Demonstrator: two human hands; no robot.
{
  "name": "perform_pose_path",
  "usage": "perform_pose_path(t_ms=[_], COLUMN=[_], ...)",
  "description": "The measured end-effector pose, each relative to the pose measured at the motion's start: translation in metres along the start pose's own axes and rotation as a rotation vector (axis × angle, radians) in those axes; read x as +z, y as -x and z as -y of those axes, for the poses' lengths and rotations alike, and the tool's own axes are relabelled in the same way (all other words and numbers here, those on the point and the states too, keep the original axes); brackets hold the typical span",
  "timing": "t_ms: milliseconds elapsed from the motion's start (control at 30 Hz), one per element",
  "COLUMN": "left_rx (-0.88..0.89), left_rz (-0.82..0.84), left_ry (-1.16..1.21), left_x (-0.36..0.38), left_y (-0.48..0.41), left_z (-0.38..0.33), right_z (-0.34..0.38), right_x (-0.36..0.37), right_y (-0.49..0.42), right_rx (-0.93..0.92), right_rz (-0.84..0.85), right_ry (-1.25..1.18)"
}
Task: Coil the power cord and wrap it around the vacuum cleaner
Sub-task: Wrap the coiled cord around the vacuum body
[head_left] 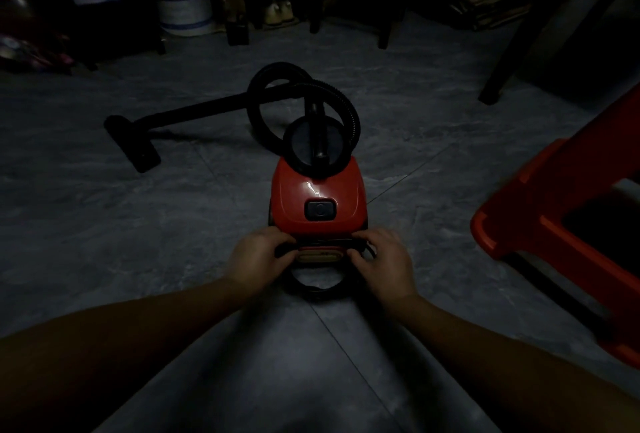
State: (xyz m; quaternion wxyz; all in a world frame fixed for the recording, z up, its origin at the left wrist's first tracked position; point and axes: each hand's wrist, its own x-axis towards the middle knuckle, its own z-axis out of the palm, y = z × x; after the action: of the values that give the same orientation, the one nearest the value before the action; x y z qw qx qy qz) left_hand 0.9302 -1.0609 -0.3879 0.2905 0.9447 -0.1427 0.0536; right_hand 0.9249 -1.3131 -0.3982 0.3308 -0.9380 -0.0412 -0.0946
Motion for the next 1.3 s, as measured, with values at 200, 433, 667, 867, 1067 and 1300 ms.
perform_pose_path(t_ms=[200,433,667,867,1067,1300], left_rx=[-0.073,-0.093,-0.067,0.002,0.124,0.111], left_rz=[-0.008,-0.019,-0.015,-0.014,0.023,0.04], left_ry=[0.084,0.105,0.068,-0.003,-0.093,-0.083], left_x=[0.005,0.008,0.009,0.005,0.002,-0.001], left_y=[0.0,-0.003,-0.004,-0.008,-0.01,-0.015], left_z=[0.0,0.002,0.001,0.002,0.011,0.009], right_z=[0.001,0.0,-0.002,0.003,0.0,0.011], right_x=[0.013,0.018,0.019,0.011,0.008,0.008], right_y=[-0.001,-0.004,-0.006,-0.009,-0.009,-0.014], right_rx=[0.039,0.071,0.073,0.025,-0.102,-0.234], right_rz=[0.006,-0.005,0.021,0.028,0.045,0.094], right_ry=[0.008,0.023,-0.006,-0.038,0.033,0.058])
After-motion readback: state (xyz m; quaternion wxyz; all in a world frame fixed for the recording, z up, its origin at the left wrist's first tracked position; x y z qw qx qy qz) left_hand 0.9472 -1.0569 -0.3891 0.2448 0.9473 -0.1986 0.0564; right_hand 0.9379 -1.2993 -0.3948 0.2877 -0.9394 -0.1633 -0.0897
